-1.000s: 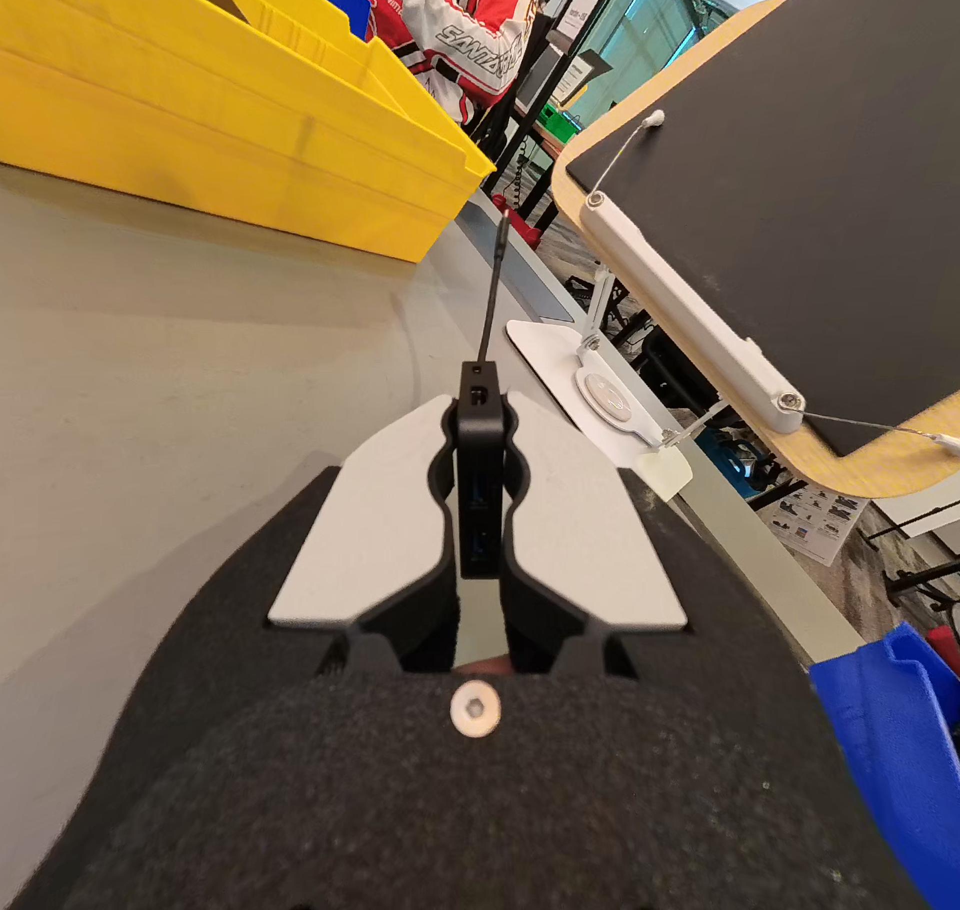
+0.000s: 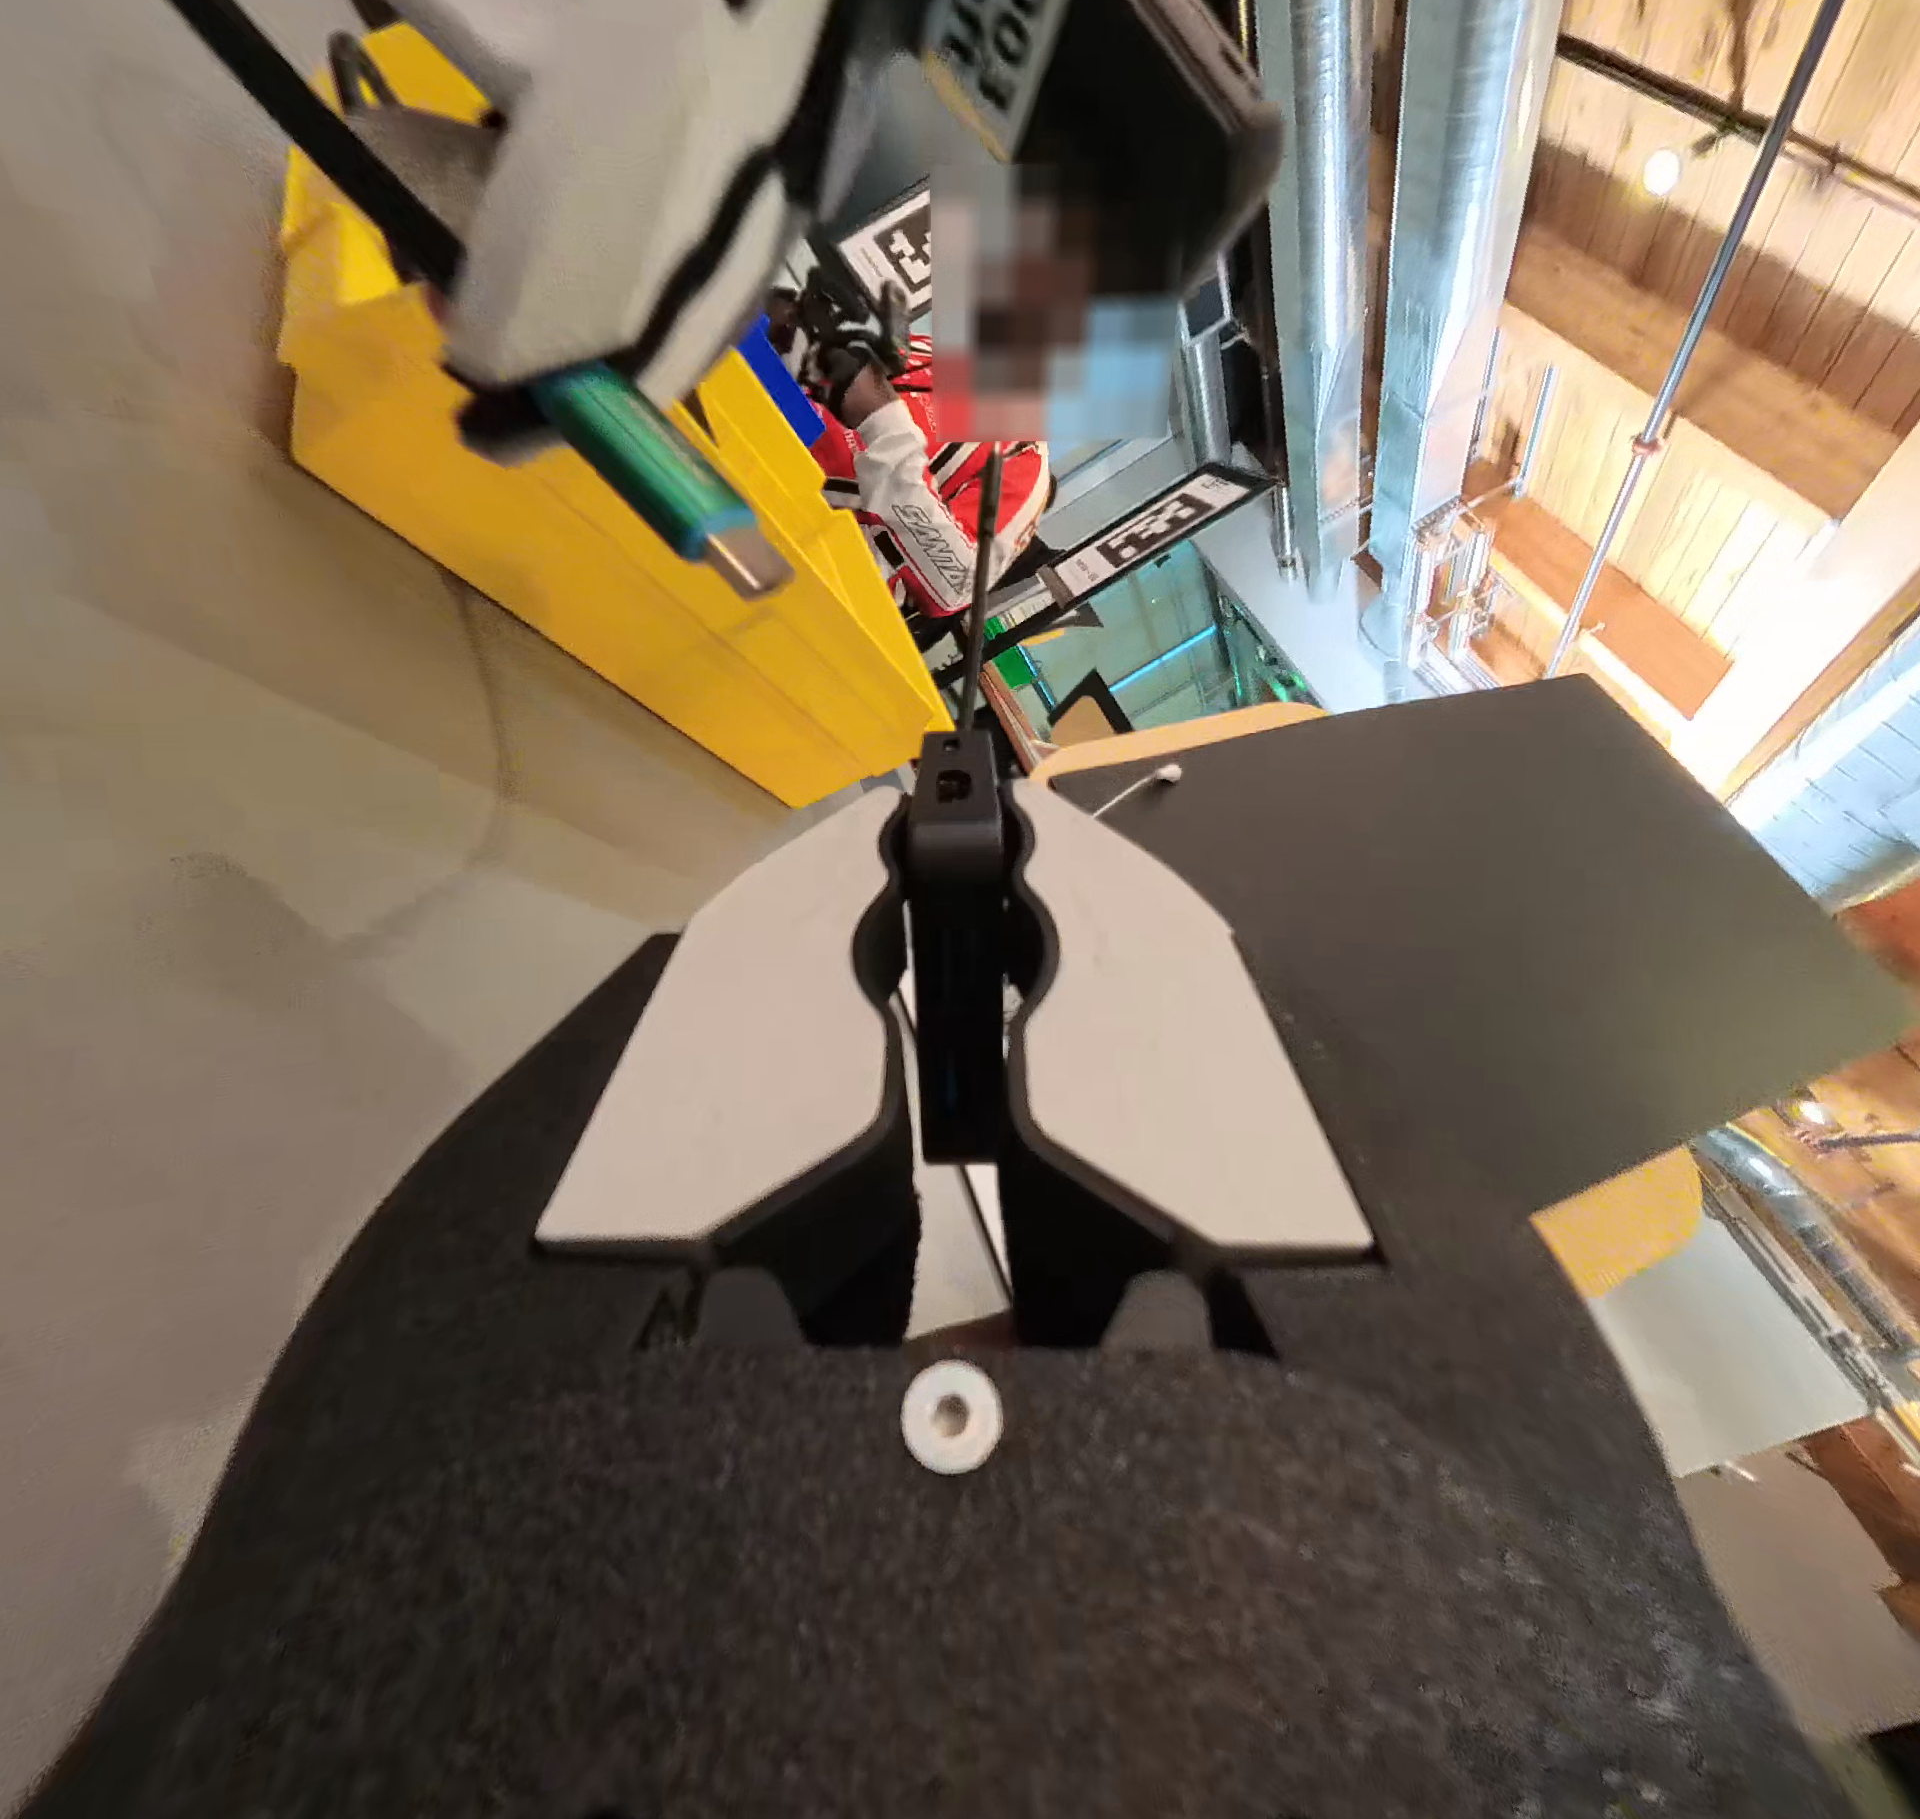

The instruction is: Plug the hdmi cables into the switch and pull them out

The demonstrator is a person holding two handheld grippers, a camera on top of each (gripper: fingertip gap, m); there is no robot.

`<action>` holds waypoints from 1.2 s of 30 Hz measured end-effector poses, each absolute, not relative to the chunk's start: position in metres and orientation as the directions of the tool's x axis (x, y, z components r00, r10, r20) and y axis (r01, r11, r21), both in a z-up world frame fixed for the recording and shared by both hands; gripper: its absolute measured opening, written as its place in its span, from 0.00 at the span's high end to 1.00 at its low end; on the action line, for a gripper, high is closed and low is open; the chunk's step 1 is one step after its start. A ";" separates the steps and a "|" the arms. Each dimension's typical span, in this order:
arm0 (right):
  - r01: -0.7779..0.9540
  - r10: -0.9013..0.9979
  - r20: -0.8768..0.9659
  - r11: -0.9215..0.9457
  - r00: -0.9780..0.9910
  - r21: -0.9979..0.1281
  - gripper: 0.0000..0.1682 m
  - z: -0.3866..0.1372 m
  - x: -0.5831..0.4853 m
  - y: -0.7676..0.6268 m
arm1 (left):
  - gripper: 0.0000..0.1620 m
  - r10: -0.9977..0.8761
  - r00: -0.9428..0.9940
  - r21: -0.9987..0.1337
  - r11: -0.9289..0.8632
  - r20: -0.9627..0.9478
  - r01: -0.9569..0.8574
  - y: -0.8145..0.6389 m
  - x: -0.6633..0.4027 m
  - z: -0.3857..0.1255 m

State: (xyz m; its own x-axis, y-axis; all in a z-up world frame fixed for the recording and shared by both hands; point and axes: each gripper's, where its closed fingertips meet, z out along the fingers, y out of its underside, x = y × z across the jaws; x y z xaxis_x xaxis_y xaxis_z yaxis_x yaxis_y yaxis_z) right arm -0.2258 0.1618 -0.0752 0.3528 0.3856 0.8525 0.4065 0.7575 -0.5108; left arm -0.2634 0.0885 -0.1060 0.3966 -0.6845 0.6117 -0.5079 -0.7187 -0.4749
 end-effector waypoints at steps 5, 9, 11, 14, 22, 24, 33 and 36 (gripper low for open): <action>0.399 0.430 0.833 0.737 0.348 -0.546 0.92 -0.081 -0.228 0.162 | 0.94 -0.746 0.442 -0.512 -0.664 0.498 -0.545 0.098 -0.263 -0.108; 0.423 0.436 0.824 0.711 0.361 -0.561 0.92 -0.086 -0.226 0.170 | 0.94 -0.817 0.514 -0.538 -0.565 0.261 -0.625 0.109 -0.279 -0.118; 0.448 0.421 0.822 0.693 0.383 -0.564 0.92 -0.086 -0.222 0.178 | 0.94 -0.826 0.563 -0.546 -0.479 0.016 -0.687 0.131 -0.299 -0.110; 0.465 0.413 0.801 0.659 0.433 -0.591 0.92 -0.082 -0.215 0.188 | 0.94 -0.749 0.566 -0.541 -0.335 -0.345 -0.772 0.161 -0.326 -0.074; 0.485 0.384 0.770 0.611 0.510 -0.626 0.92 -0.075 -0.201 0.202 | 0.94 -0.553 0.540 -0.537 -0.188 -0.634 -0.823 0.151 -0.331 -0.042; 0.492 0.377 0.769 0.605 0.516 -0.626 0.92 -0.074 -0.199 0.204 | 0.94 -0.411 0.512 -0.516 -0.111 -0.754 -0.849 0.140 -0.333 -0.028; 0.500 0.380 0.773 0.601 0.508 -0.624 0.92 -0.077 -0.201 0.204 | 0.94 -0.133 0.432 -0.421 -0.101 -0.892 -0.901 0.116 -0.357 -0.010; 0.497 0.385 0.768 0.597 0.511 -0.630 0.92 -0.076 -0.200 0.205 | 0.93 -0.417 0.551 -0.554 -0.127 -0.723 -0.823 0.090 -0.311 -0.084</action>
State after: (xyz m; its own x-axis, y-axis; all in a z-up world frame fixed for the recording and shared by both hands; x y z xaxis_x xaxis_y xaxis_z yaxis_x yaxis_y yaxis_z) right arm -0.1999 0.2047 -0.0760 0.5114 0.3853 0.7681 0.4966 0.5970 -0.6301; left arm -0.3114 0.0898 -0.0841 0.5512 -0.4171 -0.7226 -0.8226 -0.1267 -0.5543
